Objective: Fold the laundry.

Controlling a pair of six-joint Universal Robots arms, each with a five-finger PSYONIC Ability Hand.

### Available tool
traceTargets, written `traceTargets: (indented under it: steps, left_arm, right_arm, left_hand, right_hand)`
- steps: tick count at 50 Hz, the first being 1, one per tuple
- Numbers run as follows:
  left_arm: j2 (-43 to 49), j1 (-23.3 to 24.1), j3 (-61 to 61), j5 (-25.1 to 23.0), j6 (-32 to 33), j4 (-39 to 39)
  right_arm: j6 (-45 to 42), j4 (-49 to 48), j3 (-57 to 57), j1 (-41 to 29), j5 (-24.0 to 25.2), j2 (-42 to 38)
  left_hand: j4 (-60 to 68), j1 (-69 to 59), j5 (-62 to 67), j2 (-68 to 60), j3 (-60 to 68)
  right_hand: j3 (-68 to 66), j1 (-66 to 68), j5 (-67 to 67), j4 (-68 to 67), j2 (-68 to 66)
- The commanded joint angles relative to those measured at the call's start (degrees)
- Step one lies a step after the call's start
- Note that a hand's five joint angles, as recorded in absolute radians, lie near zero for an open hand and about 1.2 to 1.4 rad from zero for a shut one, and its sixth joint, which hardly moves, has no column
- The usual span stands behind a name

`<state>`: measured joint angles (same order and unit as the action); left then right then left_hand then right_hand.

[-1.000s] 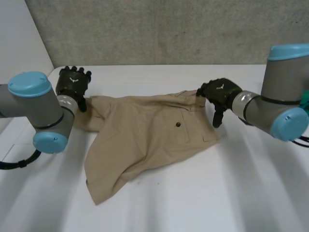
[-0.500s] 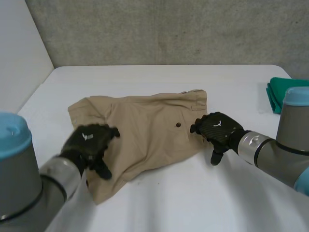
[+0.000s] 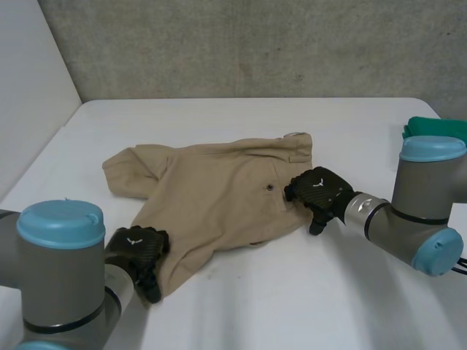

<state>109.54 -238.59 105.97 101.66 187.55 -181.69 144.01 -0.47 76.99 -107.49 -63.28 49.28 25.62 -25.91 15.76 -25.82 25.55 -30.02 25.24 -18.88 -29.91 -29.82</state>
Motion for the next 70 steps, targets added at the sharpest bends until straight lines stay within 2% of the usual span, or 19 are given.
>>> traceTargets:
  steps: [1, 5, 7, 9, 17, 23, 32, 40, 46, 52, 56, 62, 70]
  left_arm:
    - [2.0, -0.7, -1.2, 0.3, 0.2, -4.3]
    - [2.8, -0.6, -1.7, 0.3, 1.0, -6.2]
    - [3.0, -0.6, -2.0, 0.3, 2.6, -6.7]
    - [3.0, -0.6, -2.3, 0.3, 4.1, -7.1]
    - [2.4, -0.8, -4.5, 0.4, 8.2, -8.1]
    - [-3.5, -1.5, -8.4, 0.3, 8.4, -7.4]
    - [-18.9, -2.3, -16.2, 0.0, 10.9, -6.0]
    - [-30.3, -3.5, -24.2, -0.1, 11.8, -6.4]
    - [-34.1, -3.9, -30.6, -0.1, 11.9, -6.4]
    - [-33.0, -4.0, -32.6, -0.6, 11.9, -6.4]
    - [-28.9, -4.0, -32.6, -1.5, 11.8, -6.4]
    - [-17.7, -3.9, -31.8, -2.3, 11.8, -6.6]
    - [1.3, -6.8, -38.7, -2.8, 11.9, -11.9]
  right_arm:
    - [-1.8, 0.0, -4.1, 0.0, -0.3, -3.2]
    - [-2.4, 0.0, -6.1, -0.1, -0.4, -4.1]
    - [-2.4, -0.1, -6.8, -0.1, -0.7, -4.2]
    - [-2.4, -0.1, -7.5, -0.1, -1.1, -4.7]
    - [-2.5, 0.3, -10.1, -0.1, -3.2, -6.7]
    - [-1.8, 2.6, -10.2, 0.4, -3.4, -3.9]
    - [-1.1, 10.9, -10.6, 2.9, -3.1, 14.9]
    - [7.7, 11.3, -16.5, 3.0, -2.8, 32.9]
    - [13.7, 12.4, -22.7, 3.3, -2.7, 36.4]
    - [16.1, 15.8, -26.3, 3.9, -2.3, 35.7]
    - [15.9, 16.3, -26.9, 3.5, -3.2, 32.8]
    - [15.6, 16.9, -28.5, 2.8, -4.0, 23.4]
    - [13.3, 15.6, -32.9, 1.4, -10.4, 9.8]
  left_hand:
    - [20.1, -19.8, 19.9, -19.9, 20.1]
    - [36.9, -36.6, 36.7, -36.7, 36.9]
    - [49.5, -49.2, 49.3, -49.3, 49.5]
    - [54.4, -54.1, 54.2, -54.2, 54.4]
    - [54.4, -54.1, 54.2, -54.2, 54.5]
    - [54.4, -54.1, 54.2, -54.2, 54.5]
    - [54.4, -54.1, 54.2, -54.2, 54.5]
    - [54.4, -54.1, 54.2, -54.2, 54.5]
    - [54.4, -54.1, 54.2, -54.2, 54.5]
    - [54.4, -54.1, 54.2, -54.2, 54.5]
    - [54.4, -54.1, 54.2, -54.2, 54.5]
    - [54.4, -54.1, 54.2, -54.2, 54.5]
    - [54.4, -54.1, 54.2, -54.2, 54.5]
  right_hand:
    - [-7.3, 12.1, -8.4, -7.4, -7.5]
    - [-28.9, 33.7, -30.1, -29.1, -29.1]
    - [-40.4, 45.2, -41.6, -40.5, -40.6]
    - [-49.9, 54.7, -51.1, -50.0, -50.1]
    - [-50.0, 54.8, -51.1, -50.1, -50.2]
    - [-50.0, 54.8, -51.1, -50.1, -50.2]
    - [-50.0, 54.8, -51.1, -50.1, -50.2]
    - [-50.0, 54.8, -51.1, -50.1, -50.2]
    - [-50.0, 54.8, -51.1, -50.1, -50.2]
    - [-50.0, 54.8, -51.1, -50.1, -50.2]
    - [-50.0, 54.8, -51.1, -50.1, -50.2]
    - [-50.0, 54.8, -51.1, -50.1, -50.2]
    - [-50.0, 54.8, -51.1, -50.1, -50.2]
